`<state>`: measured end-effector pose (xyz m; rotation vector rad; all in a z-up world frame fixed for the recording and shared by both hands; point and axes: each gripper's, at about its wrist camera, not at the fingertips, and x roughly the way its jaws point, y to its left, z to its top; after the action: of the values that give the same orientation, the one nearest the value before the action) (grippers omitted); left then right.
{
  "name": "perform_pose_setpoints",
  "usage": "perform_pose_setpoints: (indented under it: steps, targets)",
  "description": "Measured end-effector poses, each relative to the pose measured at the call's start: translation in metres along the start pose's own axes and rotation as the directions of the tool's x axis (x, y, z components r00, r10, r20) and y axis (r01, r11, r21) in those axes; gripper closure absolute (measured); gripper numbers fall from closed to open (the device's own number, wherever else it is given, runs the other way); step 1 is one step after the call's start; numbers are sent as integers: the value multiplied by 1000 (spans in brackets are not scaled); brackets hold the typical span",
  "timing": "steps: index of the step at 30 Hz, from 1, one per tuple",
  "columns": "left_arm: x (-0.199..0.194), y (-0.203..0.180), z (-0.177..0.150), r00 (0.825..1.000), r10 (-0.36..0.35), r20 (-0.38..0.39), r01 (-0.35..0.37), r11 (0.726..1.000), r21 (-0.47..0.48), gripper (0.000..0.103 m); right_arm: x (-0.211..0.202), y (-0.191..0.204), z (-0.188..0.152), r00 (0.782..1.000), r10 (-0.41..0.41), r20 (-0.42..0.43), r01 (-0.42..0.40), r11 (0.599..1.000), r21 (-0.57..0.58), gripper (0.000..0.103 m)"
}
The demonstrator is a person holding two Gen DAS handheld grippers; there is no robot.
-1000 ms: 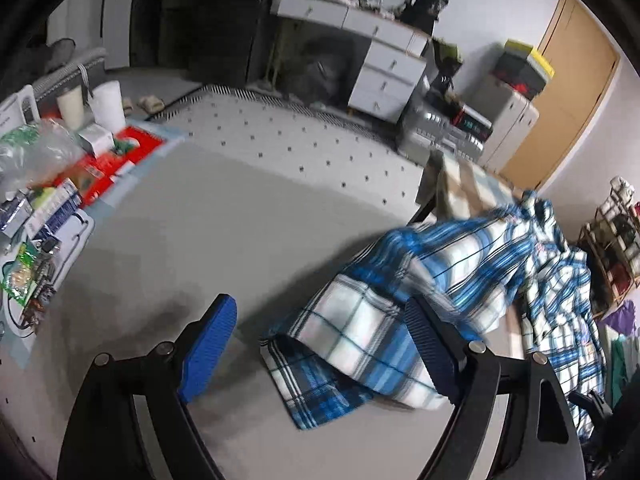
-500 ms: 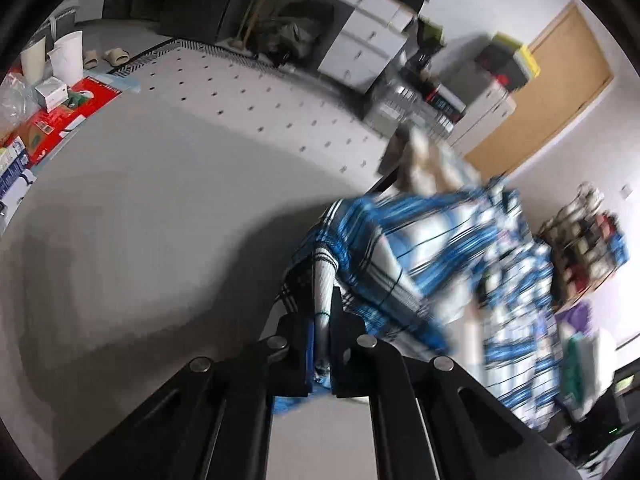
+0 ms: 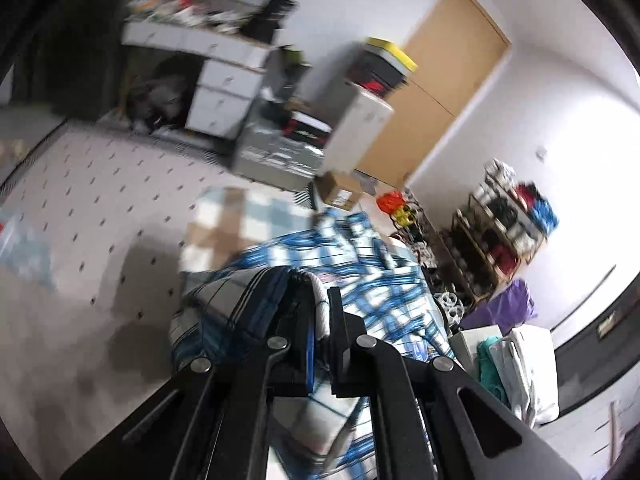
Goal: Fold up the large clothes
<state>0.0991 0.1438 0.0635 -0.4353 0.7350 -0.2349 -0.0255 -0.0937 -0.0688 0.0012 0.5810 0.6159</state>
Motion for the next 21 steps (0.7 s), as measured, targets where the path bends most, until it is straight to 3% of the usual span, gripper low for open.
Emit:
perform_pose_setpoints:
  steps: [3,6,13,16,18,21]
  targets:
    - [44,-55,9,999,-31,-10,31,998,55,103,-14,-29,0,999,34,21,-38,981,192,0]
    - [93,-102,20,997,-72,-35,75,993,89,103,-28,-51,1,997,59,56,-74,947,313,0]
    - [169,-161,40,975,-188,-117,190,982,6,103,-77,-116,-4,979,-87,183,-13,876,481,0]
    - [198,-192,41,958,-244,-150,249,968,18,103,-88,-147,-12,969,-150,199,12,825,565,0]
    - [225,-212,31,931,-295,-213,306,952,17,103,-94,-167,-15,962,-184,202,21,788,615,0]
    - [260,-222,6,922,-210,-324,257,960,110,102,-93,-190,-20,956,-235,176,61,745,665,0]
